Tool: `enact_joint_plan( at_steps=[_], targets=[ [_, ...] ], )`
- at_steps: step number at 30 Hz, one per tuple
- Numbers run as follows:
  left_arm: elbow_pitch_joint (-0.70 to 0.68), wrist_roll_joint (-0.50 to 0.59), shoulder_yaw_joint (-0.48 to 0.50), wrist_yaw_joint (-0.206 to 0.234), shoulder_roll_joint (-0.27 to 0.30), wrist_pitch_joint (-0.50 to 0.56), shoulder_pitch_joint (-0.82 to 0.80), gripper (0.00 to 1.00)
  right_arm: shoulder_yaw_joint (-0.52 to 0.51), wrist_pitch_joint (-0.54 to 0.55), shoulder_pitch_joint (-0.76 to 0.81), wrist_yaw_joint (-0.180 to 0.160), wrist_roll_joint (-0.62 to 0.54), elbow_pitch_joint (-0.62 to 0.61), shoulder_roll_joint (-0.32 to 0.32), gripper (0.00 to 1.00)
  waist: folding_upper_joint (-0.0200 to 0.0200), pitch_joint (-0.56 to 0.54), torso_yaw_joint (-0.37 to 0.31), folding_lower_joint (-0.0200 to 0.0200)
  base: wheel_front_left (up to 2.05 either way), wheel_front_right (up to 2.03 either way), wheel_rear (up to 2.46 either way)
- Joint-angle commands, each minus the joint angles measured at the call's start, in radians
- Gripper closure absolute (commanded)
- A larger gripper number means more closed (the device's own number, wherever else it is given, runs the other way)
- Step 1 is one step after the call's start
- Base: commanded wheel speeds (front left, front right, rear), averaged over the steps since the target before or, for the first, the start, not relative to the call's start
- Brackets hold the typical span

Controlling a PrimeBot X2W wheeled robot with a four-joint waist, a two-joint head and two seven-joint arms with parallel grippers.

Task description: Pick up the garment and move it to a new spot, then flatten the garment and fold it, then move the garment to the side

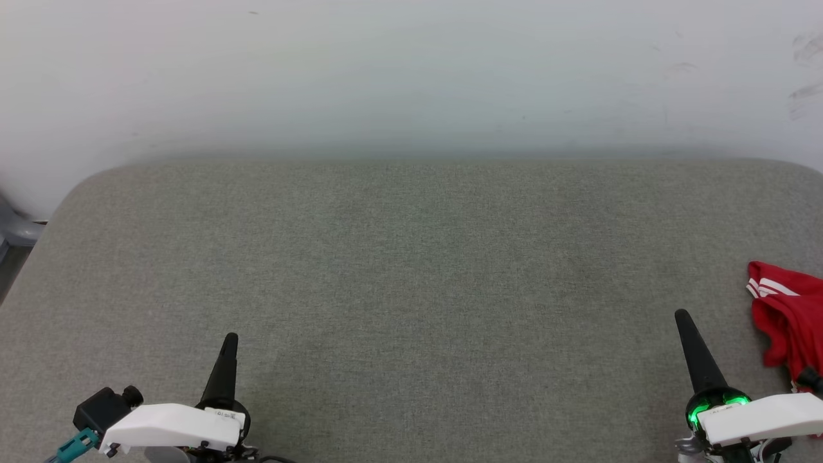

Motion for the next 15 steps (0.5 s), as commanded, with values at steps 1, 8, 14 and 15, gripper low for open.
enact_joint_plan(
  at_steps=[1,8,14,15],
  targets=[
    [-0.006,-0.03,0.008,-0.004,-0.002,0.009,-0.028,1.0,-0.001,0.003,-0.025,0.0,0.034,0.003,-0.008,1.0,0.0,0.0,-0.001,0.0,0.0,0.0,0.0],
    [-0.002,-0.1,0.016,-0.007,-0.005,0.026,-0.035,1.0,-0.002,0.008,-0.041,0.0,0.106,0.027,-0.008,1.0,0.0,0.001,-0.003,0.0,0.0,0.0,0.0],
    [0.002,-0.156,0.023,-0.009,-0.007,0.042,-0.043,1.0,-0.004,0.012,-0.056,0.0,0.164,0.045,-0.007,1.0,0.0,0.001,-0.004,0.0,0.0,0.0,0.0],
    [0.002,-0.165,0.024,-0.009,-0.008,0.044,-0.044,1.0,-0.004,0.012,-0.057,0.0,0.173,0.048,-0.007,1.0,0.0,0.002,-0.005,0.0,0.0,0.0,0.0]
  ],
)
